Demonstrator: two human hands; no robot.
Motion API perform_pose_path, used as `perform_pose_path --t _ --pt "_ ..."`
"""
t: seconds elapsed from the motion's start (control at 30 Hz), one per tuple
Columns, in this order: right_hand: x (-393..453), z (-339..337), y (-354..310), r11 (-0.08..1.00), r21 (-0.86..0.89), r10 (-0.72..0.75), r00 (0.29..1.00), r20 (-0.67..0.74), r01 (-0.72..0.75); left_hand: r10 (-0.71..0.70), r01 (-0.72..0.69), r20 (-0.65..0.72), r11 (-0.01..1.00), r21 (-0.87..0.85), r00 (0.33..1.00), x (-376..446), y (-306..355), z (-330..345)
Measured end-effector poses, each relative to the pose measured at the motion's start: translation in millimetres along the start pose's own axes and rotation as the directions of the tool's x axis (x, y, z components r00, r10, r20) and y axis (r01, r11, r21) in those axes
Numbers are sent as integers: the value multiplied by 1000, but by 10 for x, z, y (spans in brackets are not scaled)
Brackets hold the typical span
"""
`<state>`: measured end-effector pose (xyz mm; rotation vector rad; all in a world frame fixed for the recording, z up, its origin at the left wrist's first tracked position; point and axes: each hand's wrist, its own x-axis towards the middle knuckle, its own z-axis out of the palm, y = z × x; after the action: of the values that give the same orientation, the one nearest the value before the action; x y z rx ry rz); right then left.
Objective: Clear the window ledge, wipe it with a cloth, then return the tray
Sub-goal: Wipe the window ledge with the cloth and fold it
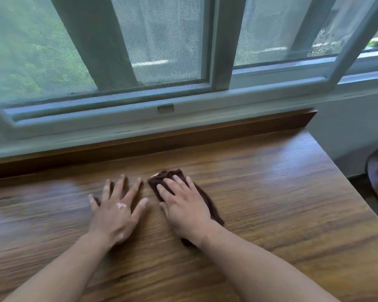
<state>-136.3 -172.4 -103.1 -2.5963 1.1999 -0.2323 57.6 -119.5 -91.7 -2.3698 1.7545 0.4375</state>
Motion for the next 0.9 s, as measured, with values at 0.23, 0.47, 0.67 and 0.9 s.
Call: perform_pose_path --t 0.23,0.47,0.67,0.9 --pt "411 -133 355 997 -31 72 997 26 -71 65 -64 -14 997 44 998 150 166 0" --pt "470 -339 933 979 -39 198 980 -18 -199 127 -126 -14 990 68 992 300 307 -37" --pt "164 -575 1673 926 -98 355 930 -97 -364 170 -169 0 984 56 986 335 406 -45" --pt "-269 -885 2536 769 -86 616 771 -165 -633 185 -185 10 981 52 983 297 413 -9"
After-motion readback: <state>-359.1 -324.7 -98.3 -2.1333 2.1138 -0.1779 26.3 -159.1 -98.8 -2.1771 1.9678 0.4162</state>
